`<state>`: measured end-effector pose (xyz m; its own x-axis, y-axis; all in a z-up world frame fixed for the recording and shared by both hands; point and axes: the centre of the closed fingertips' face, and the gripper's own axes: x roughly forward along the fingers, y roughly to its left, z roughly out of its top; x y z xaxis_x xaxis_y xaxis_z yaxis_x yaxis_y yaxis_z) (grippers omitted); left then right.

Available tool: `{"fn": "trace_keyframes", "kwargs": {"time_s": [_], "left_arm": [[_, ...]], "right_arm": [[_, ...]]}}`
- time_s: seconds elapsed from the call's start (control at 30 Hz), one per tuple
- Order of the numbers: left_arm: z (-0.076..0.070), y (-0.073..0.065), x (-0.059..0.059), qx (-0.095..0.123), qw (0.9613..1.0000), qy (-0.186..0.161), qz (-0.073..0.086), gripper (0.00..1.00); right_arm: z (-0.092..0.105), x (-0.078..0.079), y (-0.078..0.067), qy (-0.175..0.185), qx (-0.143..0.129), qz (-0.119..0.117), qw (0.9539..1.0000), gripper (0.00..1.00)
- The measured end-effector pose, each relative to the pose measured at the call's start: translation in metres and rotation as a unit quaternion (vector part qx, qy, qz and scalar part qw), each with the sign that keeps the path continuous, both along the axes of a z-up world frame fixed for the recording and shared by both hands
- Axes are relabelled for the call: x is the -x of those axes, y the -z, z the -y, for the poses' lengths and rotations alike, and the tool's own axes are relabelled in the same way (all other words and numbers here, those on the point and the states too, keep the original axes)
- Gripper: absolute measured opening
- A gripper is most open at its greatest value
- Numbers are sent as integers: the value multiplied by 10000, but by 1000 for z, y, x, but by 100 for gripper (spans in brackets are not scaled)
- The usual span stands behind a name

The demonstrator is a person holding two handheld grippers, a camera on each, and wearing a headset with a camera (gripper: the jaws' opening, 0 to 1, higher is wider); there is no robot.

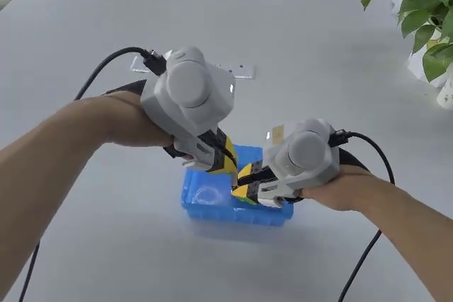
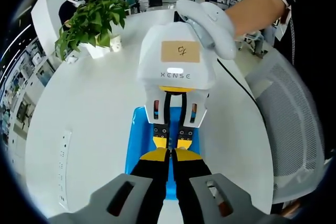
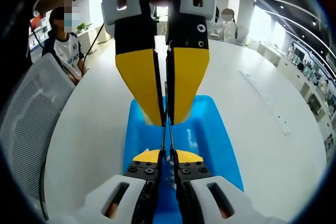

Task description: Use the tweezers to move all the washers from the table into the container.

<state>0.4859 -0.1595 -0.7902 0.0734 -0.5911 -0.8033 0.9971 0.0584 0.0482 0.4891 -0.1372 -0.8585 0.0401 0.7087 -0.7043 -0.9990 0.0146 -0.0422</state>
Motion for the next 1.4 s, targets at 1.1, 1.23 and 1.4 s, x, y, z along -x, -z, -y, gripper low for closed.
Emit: {"fn": "trace_keyframes", "kwargs": {"time_s": [1.1, 1.23, 1.4], "left_arm": [[-4, -17, 5, 93, 9999, -31, 73, 6], [-5, -25, 8, 94, 9999, -33, 115, 6], [-6, -35, 14, 100, 9998, -19, 163, 6]], "right_arm": [[-2, 3, -15, -77, -80, 229, 9997, 11], [-2, 5, -24, -60, -131, 275, 9995, 11], [-1, 10, -35, -91, -189, 367, 9991, 11]]}}
